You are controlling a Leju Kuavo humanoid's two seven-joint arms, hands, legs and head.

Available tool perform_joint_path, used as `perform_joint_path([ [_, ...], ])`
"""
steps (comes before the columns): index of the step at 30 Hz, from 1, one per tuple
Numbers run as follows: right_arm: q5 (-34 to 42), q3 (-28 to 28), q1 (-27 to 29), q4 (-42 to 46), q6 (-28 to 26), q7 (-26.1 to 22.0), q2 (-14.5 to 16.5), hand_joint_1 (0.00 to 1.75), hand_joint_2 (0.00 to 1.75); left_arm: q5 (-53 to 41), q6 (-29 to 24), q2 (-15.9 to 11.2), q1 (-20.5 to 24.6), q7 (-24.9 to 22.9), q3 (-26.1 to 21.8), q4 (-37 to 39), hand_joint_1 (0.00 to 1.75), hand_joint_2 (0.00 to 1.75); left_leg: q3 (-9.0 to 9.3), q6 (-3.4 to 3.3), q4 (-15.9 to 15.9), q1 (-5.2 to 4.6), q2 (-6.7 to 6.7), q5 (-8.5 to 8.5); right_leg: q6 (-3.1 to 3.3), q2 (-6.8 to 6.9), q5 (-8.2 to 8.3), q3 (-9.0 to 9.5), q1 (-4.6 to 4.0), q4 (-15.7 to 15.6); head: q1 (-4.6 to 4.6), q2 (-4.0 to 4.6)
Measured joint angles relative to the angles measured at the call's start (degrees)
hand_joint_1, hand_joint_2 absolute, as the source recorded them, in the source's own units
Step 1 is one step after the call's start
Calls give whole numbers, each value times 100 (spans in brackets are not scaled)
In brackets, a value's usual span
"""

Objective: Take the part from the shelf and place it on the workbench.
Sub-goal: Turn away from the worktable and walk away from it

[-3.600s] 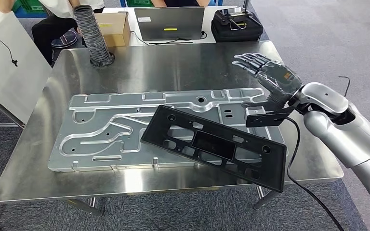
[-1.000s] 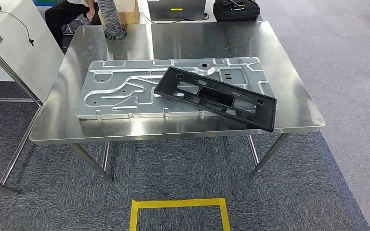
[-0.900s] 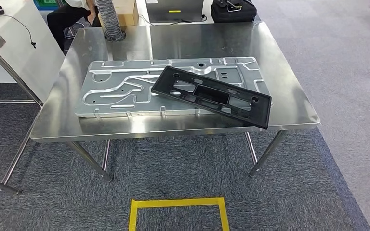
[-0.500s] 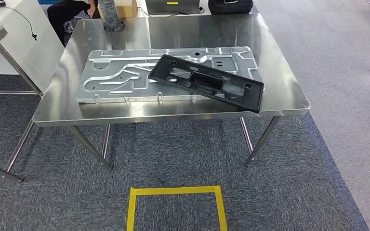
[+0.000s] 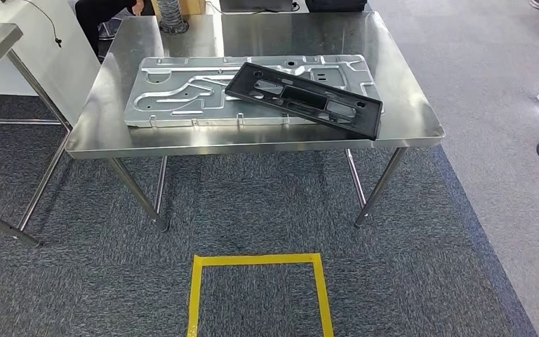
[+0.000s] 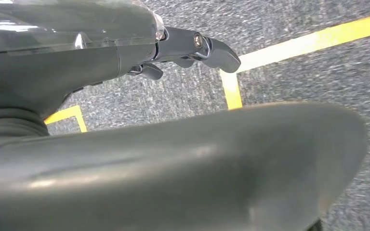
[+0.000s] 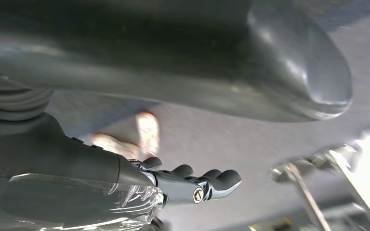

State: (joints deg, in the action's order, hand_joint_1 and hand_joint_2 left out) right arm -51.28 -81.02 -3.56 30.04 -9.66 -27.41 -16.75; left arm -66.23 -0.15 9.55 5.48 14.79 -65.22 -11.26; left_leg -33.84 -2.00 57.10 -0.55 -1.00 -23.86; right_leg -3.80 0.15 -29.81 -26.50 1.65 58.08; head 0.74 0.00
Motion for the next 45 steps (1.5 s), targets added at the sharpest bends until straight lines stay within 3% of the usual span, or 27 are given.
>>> perform_joint_path([
  [1,-21,-1,-15,-127,-42,65,20,0,0,-15,-2,2,11,-15,4,0,0,0,-37,38,28,0,-2,37,44,-2,-67,120,-22,-219,-1,0],
  [3,-60,-3,-29,-377,-106,155,93,0,0,-35,-3,6,24,-45,8,1,0,0,-81,119,41,5,-3,110,155,2,-59,95,-46,-303,-1,0],
  [5,-117,-3,-45,-589,-124,256,194,0,0,-37,-4,7,28,-74,8,2,0,0,-170,189,193,23,18,-84,279,20,52,-12,-39,-307,-1,0],
  [8,-227,4,-85,-890,-68,525,442,0,131,-37,-8,7,33,-102,8,2,0,0,-407,251,1080,48,44,-908,383,35,244,-238,-60,-302,1,0],
  [9,-269,11,-94,-989,-32,635,540,0,175,-37,-10,7,34,-110,8,2,0,0,-452,263,1399,54,45,-1060,387,34,305,-324,-70,-290,0,0],
  [10,-315,22,-104,-1080,4,743,628,0,175,-37,-14,7,36,-119,8,2,0,0,-436,269,1600,59,47,-1076,385,33,364,-416,-79,-271,0,0],
  [12,-380,50,-122,-1242,49,930,795,0,175,-36,-31,7,37,-132,8,2,0,0,-133,254,1439,63,49,-802,368,30,469,-606,-86,-216,0,0],
  [13,-406,66,-135,-1308,64,1013,864,0,175,-36,-42,7,42,-135,8,2,0,0,156,229,1094,62,51,-667,353,28,517,-689,-88,-184,1,0],
  [15,-438,98,-158,-1421,91,1159,992,0,175,-36,-63,7,62,-140,8,2,0,0,745,165,252,41,57,-656,307,26,602,-807,-105,-126,1,0],
  [17,-450,116,-179,-1511,118,1312,1107,0,175,-57,-70,8,80,-157,12,2,0,0,972,97,-181,13,61,-754,244,33,696,-855,-109,-115,1,0],
  [20,-456,119,-190,-1602,182,1534,1238,0,175,-118,-70,12,82,-213,46,10,0,0,841,-38,-242,25,41,-602,139,26,675,-932,-90,-80,0,0],
  [22,-476,130,-185,-1654,213,1628,1310,0,175,-137,-69,12,93,-238,76,13,0,0,694,-111,-263,35,26,-460,97,13,176,-1091,-76,363,-1,0],
  [24,-498,148,-188,-1695,228,1675,1372,0,175,-142,-68,13,98,-251,99,13,0,0,521,-136,-247,23,20,-333,68,11,-363,-1261,-73,1118,-1,0],
  [25,-505,155,-190,-1709,232,1686,1396,0,175,-142,-67,14,97,-255,107,13,0,0,432,-132,-228,18,16,-274,57,11,-445,-1279,-73,1402,-1,0],
  [26,-510,160,-191,-1723,235,1696,1418,0,131,-142,-67,14,96,-258,111,13,0,0,339,-126,-200,16,14,-222,51,11,-392,-1224,-72,1530,-1,0],
  [28,-517,169,-197,-1741,238,1707,1447,0,44,-142,-66,14,96,-264,122,13,0,0,153,-102,-121,16,14,-135,57,12,-75,-850,-68,1222,-2,0],
  [29,-521,176,-206,-1747,241,1709,1456,0,44,-143,-66,14,97,-265,128,13,0,0,69,-83,-77,13,15,-101,72,12,19,-547,-68,852,-1,0],
  [31,-542,193,-242,-1757,266,1714,1466,0,131,-145,-66,15,102,-265,140,13,0,0,-59,-34,7,-3,9,-34,131,10,-28,-8,-92,62,0,0],
  [32,-570,205,-257,-1761,288,1725,1473,0,175,-146,-66,15,105,-264,143,13,0,0,-106,-3,31,-8,3,10,164,9,-95,128,-109,-182,1,0],
  [34,-645,242,-255,-1772,350,1756,1501,0,175,-148,-66,15,101,-263,144,13,0,0,-176,66,51,-8,-2,92,245,15,-104,116,-115,-323,1,0],
  [35,-679,265,-246,-1777,374,1778,1520,0,131,-151,-66,15,93,-263,144,13,0,0,-214,104,87,-1,9,50,291,24,-60,74,-108,-329,0,0],
  [36,-704,286,-239,-1782,397,1806,1543,0,131,-159,-66,14,81,-265,144,13,0,0,-267,144,207,6,23,-95,344,34,-6,26,-96,-334,0,0],
  [38,-750,312,-240,-1794,445,1887,1587,0,131,-183,-62,14,66,-275,145,13,0,0,-448,211,782,28,46,-611,409,45,99,-94,-92,-325,0,0],
  [39,-768,326,-240,-1801,477,1932,1608,0,175,-198,-57,14,64,-284,147,13,0,0,-551,233,1182,36,48,-859,421,47,147,-170,-96,-306,1,0],
  [41,-800,358,-241,-1813,534,1996,1644,0,175,-221,-49,14,69,-301,150,13,0,0,-610,258,1714,51,48,-1025,416,49,236,-335,-100,-254,1,0],
  [43,-837,392,-241,-1821,552,2032,1672,0,175,-231,-45,14,75,-316,153,13,0,0,-279,253,1453,67,48,-779,395,46,311,-497,-99,-190,1,0],
  [45,-880,426,-242,-1824,533,2066,1696,0,175,-242,-34,14,100,-327,165,13,0,0,307,215,633,68,57,-579,353,41,372,-626,-103,-127,1,0],
])
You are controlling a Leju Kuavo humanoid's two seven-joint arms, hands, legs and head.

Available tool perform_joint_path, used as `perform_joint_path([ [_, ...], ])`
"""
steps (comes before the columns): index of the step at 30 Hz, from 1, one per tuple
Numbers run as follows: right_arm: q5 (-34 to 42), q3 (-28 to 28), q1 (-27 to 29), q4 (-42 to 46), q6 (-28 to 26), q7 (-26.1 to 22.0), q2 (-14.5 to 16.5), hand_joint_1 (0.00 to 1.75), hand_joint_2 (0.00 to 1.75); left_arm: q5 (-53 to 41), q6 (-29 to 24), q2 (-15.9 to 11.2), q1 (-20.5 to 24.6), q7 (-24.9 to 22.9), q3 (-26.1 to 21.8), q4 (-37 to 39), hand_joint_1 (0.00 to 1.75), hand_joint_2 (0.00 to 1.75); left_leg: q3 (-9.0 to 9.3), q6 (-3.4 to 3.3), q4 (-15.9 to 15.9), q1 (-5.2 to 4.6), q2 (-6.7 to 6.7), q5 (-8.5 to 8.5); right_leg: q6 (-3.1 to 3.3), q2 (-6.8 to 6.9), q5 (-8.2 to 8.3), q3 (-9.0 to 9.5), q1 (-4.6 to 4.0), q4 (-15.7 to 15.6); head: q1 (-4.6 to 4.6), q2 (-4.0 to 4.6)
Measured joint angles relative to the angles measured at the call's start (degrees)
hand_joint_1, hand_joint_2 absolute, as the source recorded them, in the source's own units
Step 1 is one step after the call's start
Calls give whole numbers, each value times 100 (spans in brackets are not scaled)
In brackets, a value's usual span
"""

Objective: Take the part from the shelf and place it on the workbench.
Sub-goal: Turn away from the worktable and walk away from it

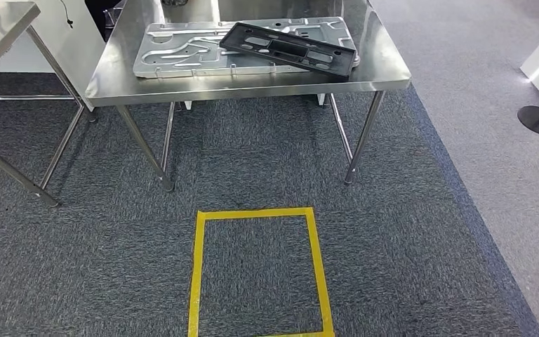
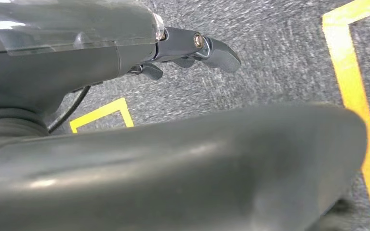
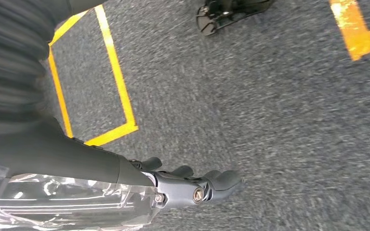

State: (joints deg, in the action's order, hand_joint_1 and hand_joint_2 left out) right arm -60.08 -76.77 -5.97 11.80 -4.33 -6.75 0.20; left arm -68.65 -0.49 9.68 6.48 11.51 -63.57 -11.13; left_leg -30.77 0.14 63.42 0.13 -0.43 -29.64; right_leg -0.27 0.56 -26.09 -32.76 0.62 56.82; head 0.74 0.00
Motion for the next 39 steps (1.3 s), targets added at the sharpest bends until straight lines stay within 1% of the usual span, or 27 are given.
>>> perform_joint_path([
  [1,-19,13,-2,0,-20,19,8,0,175,-8,9,0,17,-3,9,0,0,0,225,-25,-362,-8,8,2,-28,0,30,-43,-5,22,-1,0],
  [2,-42,30,-6,-1,-43,40,16,0,175,-16,21,0,32,-5,20,0,0,0,348,-53,-595,-17,16,-25,-62,2,69,-74,-10,31,-1,0],
  [5,-117,93,-14,-4,-110,129,39,0,175,-31,46,0,40,-47,43,0,0,0,307,-160,-735,-21,18,9,-168,1,173,-129,-10,19,-1,0],
  [6,-138,110,-11,-5,-128,158,47,0,175,-32,50,0,42,-69,51,0,0,0,267,-210,-751,-13,11,51,-197,-7,107,-164,-4,72,-1,0],
  [7,-158,124,-7,-8,-142,179,53,0,175,-33,52,1,45,-86,61,0,0,0,221,-259,-769,-6,5,97,-223,-17,-47,-227,2,218,-1,0],
  [9,-197,155,-6,-10,-150,210,62,0,175,-31,58,3,48,-108,75,0,0,0,122,-318,-777,-13,-4,180,-253,-30,-550,-460,14,860,-1,0],
  [10,-216,175,-7,-11,-150,220,66,0,131,-26,61,4,45,-118,78,0,0,44,69,-329,-774,-24,-7,218,-261,-32,-754,-586,15,1254,-1,0],
  [11,-236,197,-8,-13,-147,228,70,0,87,-22,54,4,40,-131,78,0,0,87,17,-333,-770,-34,-11,255,-264,-32,-853,-659,14,1557,-1,0],
  [12,-257,221,-7,-16,-143,232,78,0,44,-18,36,4,36,-144,78,0,0,131,-30,-333,-765,-45,-14,290,-256,-32,-826,-633,12,1664,-1,0],
  [13,-279,248,-7,-19,-138,233,86,0,0,-16,8,4,31,-155,78,0,0,175,-65,-331,-759,-55,-15,321,-238,-32,-707,-497,9,1545,-1,0],
  [15,-309,294,-17,-25,-131,238,98,0,87,-16,-51,9,22,-167,78,0,0,175,-111,-315,-748,-70,-14,373,-163,-30,-425,65,-15,742,0,0],
  [17,-321,332,-38,-28,-126,255,104,0,175,-15,-80,18,21,-167,78,0,0,175,-134,-277,-733,-88,-16,415,-92,-23,-331,530,-55,-15,-1,0],
  [18,-326,349,-47,-29,-121,269,105,0,175,-15,-90,22,22,-167,78,0,0,175,-142,-250,-728,-92,-18,434,-69,-19,-338,622,-73,-187,-1,0],
  [20,-340,379,-50,-32,-103,296,110,0,175,-15,-109,23,21,-180,78,0,0,175,-151,-186,-729,-96,-21,466,-25,-14,-302,614,-69,-251,-1,0],
  [22,-363,406,-51,-34,-64,314,128,0,175,-22,-133,22,18,-225,78,0,0,175,-226,-115,-573,-91,-10,325,46,-4,-236,591,-36,-297,-1,0],
  [23,-375,417,-52,-35,-45,318,139,0,175,-26,-143,22,16,-250,78,0,0,175,-333,-80,-312,-80,-3,136,76,3,-203,571,-21,-313,-1,0],
  [25,-390,432,-51,-35,-26,326,156,0,175,-36,-155,22,8,-294,78,0,0,175,-639,-16,491,-40,3,-320,101,8,-166,513,-24,-305,0,0],
  [26,-392,436,-48,-36,-26,330,161,0,175,-41,-160,22,1,-313,78,0,0,175,-763,11,853,-19,3,-468,100,9,-153,484,-25,-293,0,0],
  [27,-394,438,-46,-36,-26,338,168,0,175,-46,-164,22,-6,-332,78,0,0,175,-801,30,1028,0,3,-502,96,9,-145,459,-23,-275,0,0],
  [28,-396,442,-45,-37,-26,351,175,0,175,-52,-168,21,-12,-348,79,0,0,175,-716,45,954,20,3,-414,88,8,-142,439,-20,-251,0,0],
  [29,-393,457,-45,-37,-26,365,182,0,175,-51,-172,19,-17,-360,90,0,0,175,-526,52,655,38,2,-244,76,7,-146,423,-15,-222,0,0],
  [31,-343,554,-46,-25,-26,393,192,0,175,0,-176,7,-43,-377,169,0,0,175,-39,36,-194,52,3,50,32,0,-168,388,-12,-151,0,0],
  [32,-281,640,-46,-10,-26,399,194,0,175,66,-177,1,-68,-386,239,0,0,175,117,11,-476,44,5,111,0,-5,-175,372,-16,-122,0,0],
  [33,-201,736,-44,7,-26,403,194,0,175,151,-176,-8,-98,-398,318,0,0,175,192,-22,-624,34,7,109,-31,-9,-177,357,-22,-100,0,0],
  [36,91,1023,-23,53,-20,411,193,0,175,469,-174,-41,-196,-442,560,-1,0,175,174,-140,-674,30,8,117,-137,-18,-186,329,-21,-62,0,0],
  [38,301,1222,15,77,-13,416,191,0,175,703,-169,-65,-225,-463,739,-4,0,175,143,-229,-711,38,4,166,-198,-28,-408,189,-2,243,0,0],
  [39,408,1331,43,86,-8,419,190,0,175,821,-166,-78,-229,-471,833,-11,0,175,120,-262,-718,34,1,186,-217,-32,-605,38,8,575,0,0],
])
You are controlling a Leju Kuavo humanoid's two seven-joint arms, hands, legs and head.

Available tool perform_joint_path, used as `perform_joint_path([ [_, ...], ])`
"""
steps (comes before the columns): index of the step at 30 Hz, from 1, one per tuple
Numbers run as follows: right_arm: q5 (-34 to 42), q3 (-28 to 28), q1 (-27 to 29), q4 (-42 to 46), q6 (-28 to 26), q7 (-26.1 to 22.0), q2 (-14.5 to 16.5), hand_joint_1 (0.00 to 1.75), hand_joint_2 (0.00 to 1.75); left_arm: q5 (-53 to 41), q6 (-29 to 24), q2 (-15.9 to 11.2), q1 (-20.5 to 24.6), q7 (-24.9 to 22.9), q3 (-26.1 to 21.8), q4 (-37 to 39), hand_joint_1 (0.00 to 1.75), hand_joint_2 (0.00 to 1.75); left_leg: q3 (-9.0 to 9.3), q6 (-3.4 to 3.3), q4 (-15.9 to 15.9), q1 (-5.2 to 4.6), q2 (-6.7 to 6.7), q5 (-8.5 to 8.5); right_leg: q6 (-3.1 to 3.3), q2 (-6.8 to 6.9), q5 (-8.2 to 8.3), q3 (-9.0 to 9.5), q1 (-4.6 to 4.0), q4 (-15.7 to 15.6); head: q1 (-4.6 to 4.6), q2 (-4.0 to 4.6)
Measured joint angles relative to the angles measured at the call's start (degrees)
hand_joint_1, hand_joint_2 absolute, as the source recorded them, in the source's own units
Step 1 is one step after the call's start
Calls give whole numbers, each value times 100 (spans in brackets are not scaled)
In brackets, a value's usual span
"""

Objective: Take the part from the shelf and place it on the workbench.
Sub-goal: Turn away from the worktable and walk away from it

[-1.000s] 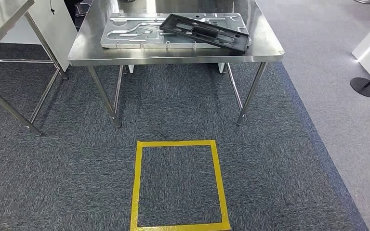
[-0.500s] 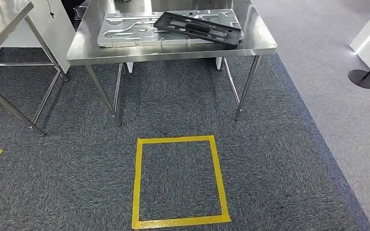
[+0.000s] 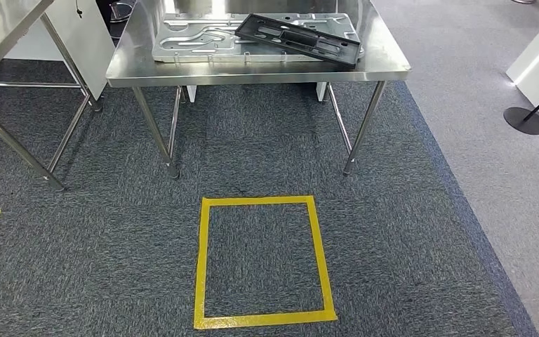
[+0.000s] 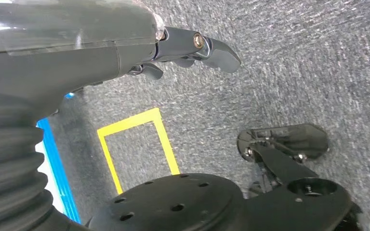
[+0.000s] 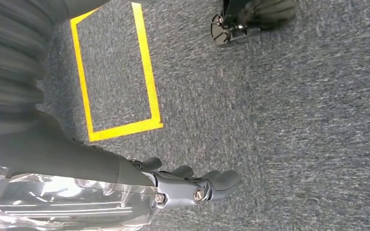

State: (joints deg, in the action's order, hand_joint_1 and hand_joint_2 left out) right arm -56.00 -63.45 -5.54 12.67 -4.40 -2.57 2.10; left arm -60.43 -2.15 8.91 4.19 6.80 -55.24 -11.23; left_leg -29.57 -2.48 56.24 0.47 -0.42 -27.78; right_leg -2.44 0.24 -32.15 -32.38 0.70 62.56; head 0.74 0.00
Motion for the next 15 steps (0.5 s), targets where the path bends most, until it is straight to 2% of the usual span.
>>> perform_joint_path([
  [2,208,220,75,10,21,8,-2,0,175,229,8,-28,-6,-15,186,-37,0,175,-52,-33,8,-24,-4,23,-17,-2,-359,-365,3,791,0,0],
  [3,316,334,127,11,38,14,-3,0,175,346,10,-43,-8,-27,282,-70,0,175,-70,-40,17,-36,-6,30,-16,-2,-412,-469,4,1026,0,0],
  [4,419,443,185,11,55,22,-3,0,175,455,11,-57,-9,-42,374,-109,0,175,-81,-42,27,-49,-5,34,-4,-2,-349,-461,3,1038,0,0],
  [5,526,556,244,10,68,32,-3,0,175,567,11,-72,-12,-59,470,-155,0,175,-83,-43,36,-62,-5,36,20,-2,-185,-339,1,809,0,0],
  [7,730,775,341,10,81,50,-12,0,175,782,14,-98,-17,-90,662,-247,0,175,-79,-31,45,-88,-4,41,98,1,195,88,-22,-32,0,0],
  [8,830,886,377,9,84,56,-18,0,175,892,17,-110,-19,-101,761,-289,0,175,-85,-14,49,-99,-6,46,133,6,311,243,-40,-371,0,0],
  [9,932,1000,410,9,87,61,-26,0,175,1004,21,-123,-20,-110,861,-328,0,175,-96,9,52,-103,-8,54,161,9,362,326,-62,-571,0,0],
  [11,1146,1235,477,10,92,69,-38,0,175,1236,27,-153,-31,-131,1065,-396,0,175,-111,69,44,-100,-14,77,197,13,388,327,-89,-653,0,0],
  [13,1364,1471,537,17,105,77,-44,0,175,1471,30,-195,-74,-157,1271,-447,0,175,-131,133,106,-95,-11,18,251,23,445,333,-58,-719,0,0],
  [15,1568,1696,562,46,128,83,-45,0,175,1694,37,-233,-148,-186,1466,-469,0,175,-302,190,521,-83,1,-283,300,37,499,323,-20,-774,0,0],
])
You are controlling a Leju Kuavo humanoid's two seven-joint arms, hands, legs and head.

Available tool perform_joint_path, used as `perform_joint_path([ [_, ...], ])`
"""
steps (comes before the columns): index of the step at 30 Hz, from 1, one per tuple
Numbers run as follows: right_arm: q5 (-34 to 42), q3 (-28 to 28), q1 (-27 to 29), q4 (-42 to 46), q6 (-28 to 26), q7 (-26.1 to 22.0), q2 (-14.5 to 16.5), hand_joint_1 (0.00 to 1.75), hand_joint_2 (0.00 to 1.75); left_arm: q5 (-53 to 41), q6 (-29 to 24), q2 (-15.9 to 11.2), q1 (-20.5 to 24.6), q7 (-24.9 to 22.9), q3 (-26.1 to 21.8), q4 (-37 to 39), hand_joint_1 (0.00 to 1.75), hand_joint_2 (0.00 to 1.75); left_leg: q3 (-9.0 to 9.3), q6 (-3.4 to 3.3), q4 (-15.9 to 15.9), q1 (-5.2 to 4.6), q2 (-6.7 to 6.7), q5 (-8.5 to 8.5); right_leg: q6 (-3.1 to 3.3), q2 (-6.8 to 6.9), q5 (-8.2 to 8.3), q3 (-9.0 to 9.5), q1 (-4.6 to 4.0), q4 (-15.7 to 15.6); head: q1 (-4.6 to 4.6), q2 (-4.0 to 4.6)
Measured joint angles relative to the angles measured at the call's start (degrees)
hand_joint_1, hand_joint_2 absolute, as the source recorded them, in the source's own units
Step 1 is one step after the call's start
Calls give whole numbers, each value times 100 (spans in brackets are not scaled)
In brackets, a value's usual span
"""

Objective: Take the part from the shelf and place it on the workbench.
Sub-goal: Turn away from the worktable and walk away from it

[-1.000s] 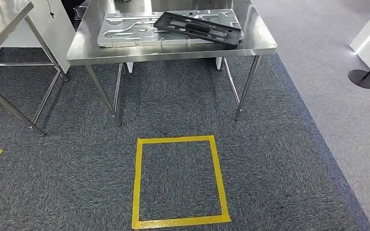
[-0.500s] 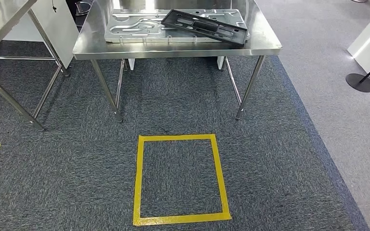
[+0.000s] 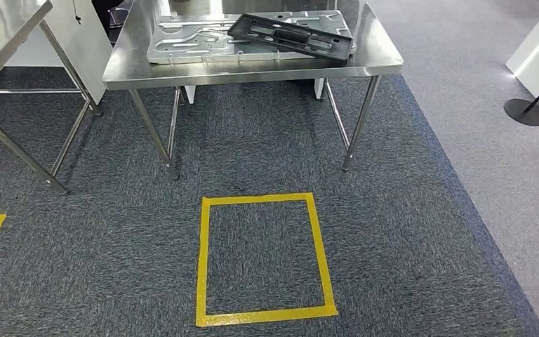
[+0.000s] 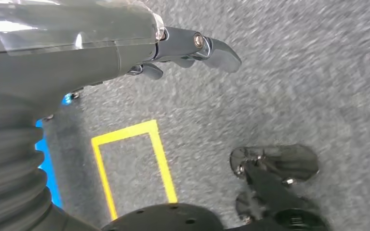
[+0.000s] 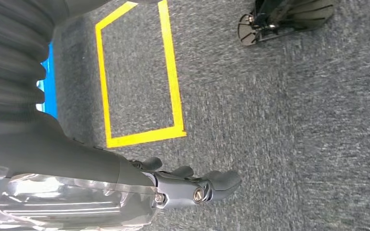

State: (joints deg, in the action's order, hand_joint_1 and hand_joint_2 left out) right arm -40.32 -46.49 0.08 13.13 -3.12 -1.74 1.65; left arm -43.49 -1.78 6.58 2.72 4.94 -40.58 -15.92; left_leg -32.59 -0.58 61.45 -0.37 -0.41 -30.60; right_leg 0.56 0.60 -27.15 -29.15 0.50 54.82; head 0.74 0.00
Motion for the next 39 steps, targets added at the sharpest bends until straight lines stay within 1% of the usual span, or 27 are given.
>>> perform_joint_path([
  [2,211,228,5,66,28,3,-1,0,175,230,9,-25,-105,-27,195,-1,0,175,-326,50,771,33,6,-412,16,2,14,-41,-3,13,0,0],
  [3,317,345,5,113,39,5,-1,0,175,345,12,-39,-170,-39,294,-1,0,175,-444,72,1072,52,6,-522,15,2,16,-59,-4,29,0,0],
  [4,424,467,2,168,48,8,-1,0,175,460,16,-54,-243,-52,396,0,0,175,-472,90,1185,72,5,-522,11,2,15,-74,-3,48,0,0],
  [5,522,582,-2,226,53,9,-1,0,175,567,20,-72,-315,-66,489,2,0,175,-386,104,1053,91,4,-408,1,0,11,-84,2,70,0,0],
  [7,710,797,-15,352,61,11,-2,0,175,772,31,-103,-441,-93,671,9,0,175,17,116,291,124,3,-52,-41,-3,-11,-94,14,122,0,0],
  [9,903,1006,-28,470,65,15,-8,0,175,982,43,-124,-536,-114,859,16,0,175,291,71,-286,121,19,132,-113,-3,-38,-117,-2,188,-1,0],
  [11,1112,1236,-34,564,72,25,-21,0,175,1208,55,-144,-624,-134,1058,19,0,175,310,-8,-376,94,36,146,-186,-4,-35,-139,-15,213,-1,0],
  [13,1330,1481,-8,620,89,38,-31,0,175,1444,63,-166,-687,-161,1266,16,0,175,292,-89,-390,95,32,180,-254,-14,-62,-156,6,243,-1,0],
  [14,1438,1602,21,633,102,46,-33,0,175,1561,66,-178,-700,-173,1372,8,0,175,281,-129,-402,99,28,201,-283,-20,-154,-204,17,356,-1,0],
  [15,1542,1717,60,638,116,55,-33,0,175,1672,69,-192,-704,-184,1473,-11,0,175,265,-161,-412,104,24,221,-305,-27,-312,-306,25,587,-1,0],
  [17,1744,1941,168,636,142,79,-36,0,175,1886,75,-227,-697,-206,1674,-87,0,175,226,-195,-410,84,19,240,-328,-33,-724,-653,28,1349,0,0],
  [18,1840,2046,236,625,151,88,-37,0,175,1989,78,-244,-687,-217,1768,-144,0,175,211,-203,-408,71,17,245,-330,-34,-861,-815,27,1704,0,0],
  [19,1935,2152,315,602,156,97,-38,0,131,2092,79,-260,-669,-227,1862,-211,0,131,201,-209,-406,56,16,249,-322,-35,-890,-895,26,1888,0,0],
  [20,2023,2250,397,569,159,102,-38,0,87,2187,81,-275,-642,-233,1951,-288,0,87,200,-212,-405,44,17,251,-301,-35,-803,-860,23,1836,-1,0],
  [21,2110,2348,482,526,163,104,-38,0,44,2282,84,-287,-608,-238,2037,-372,0,44,205,-213,-405,31,20,252,-268,-35,-626,-713,15,1554,-1,0],
  [22,2194,2442,562,483,166,106,-41,0,0,2373,88,-295,-570,-243,2121,-457,0,0,213,-212,-405,22,23,253,-218,-35,-415,-492,-3,1124,-1,0],
  [24,2363,2633,694,412,171,108,-60,0,0,2557,96,-309,-502,-260,2292,-606,0,0,217,-182,-401,2,20,249,-121,-23,-164,-147,-55,415,0,0],
  [26,2550,2844,795,372,179,110,-81,0,87,2761,99,-331,-468,-286,2479,-716,0,0,208,-121,-405,8,-1,250,-68,-21,-128,-71,-99,215,-1,0],
  [28,2753,3071,858,366,197,113,-91,0,175,2984,104,-367,-485,-317,2674,-770,0,87,220,-53,-407,18,-12,244,-28,-21,-78,-57,-87,147,-1,0],
  [29,2852,3181,867,384,211,114,-95,0,175,3092,108,-383,-521,-330,2767,-777,0,131,206,-22,-347,19,-8,189,-2,-15,-49,-41,-69,97,0,0],
  [30,2947,3288,858,423,227,115,-97,0,175,3195,111,-397,-578,-343,2855,-774,0,175,143,5,-179,21,0,65,22,-6,-20,-30,-48,48,0,0],
  [33,3184,3548,738,631,256,115,-97,0,175,3452,116,-425,-825,-382,3061,-681,0,175,-312,71,848,57,12,-496,47,4,3,-48,-35,31,0,0],
  [34,3250,3620,673,725,259,116,-97,0,175,3524,118,-437,-927,-396,3117,-613,0,175,-426,90,1100,70,12,-573,45,6,1,-58,-34,43,0,0],
  [35,3309,3683,601,827,261,116,-97,0,175,3586,121,-450,-1036,-408,3171,-536,0,175,-449,105,1155,84,11,-539,39,6,-3,-66,-31,56,0,0],
  [36,3361,3743,525,939,262,117,-97,0,175,3642,124,-464,-1146,-417,3221,-452,0,175,-360,118,982,98,9,-401,29,6,-9,-70,-25,72,0,0],
  [38,3451,3851,380,1167,265,117,-98,0,175,3741,130,-491,-1338,-426,3314,-283,0,175,27,127,215,123,5,-39,-19,2,-38,-75,-18,125,0,0],
  [39,3500,3910,319,1276,266,119,-99,0,175,3797,132,-502,-1420,-430,3367,-205,0,175,184,103,-108,125,11,81,-57,-1,-61,-82,-24,159,-1,0],
])
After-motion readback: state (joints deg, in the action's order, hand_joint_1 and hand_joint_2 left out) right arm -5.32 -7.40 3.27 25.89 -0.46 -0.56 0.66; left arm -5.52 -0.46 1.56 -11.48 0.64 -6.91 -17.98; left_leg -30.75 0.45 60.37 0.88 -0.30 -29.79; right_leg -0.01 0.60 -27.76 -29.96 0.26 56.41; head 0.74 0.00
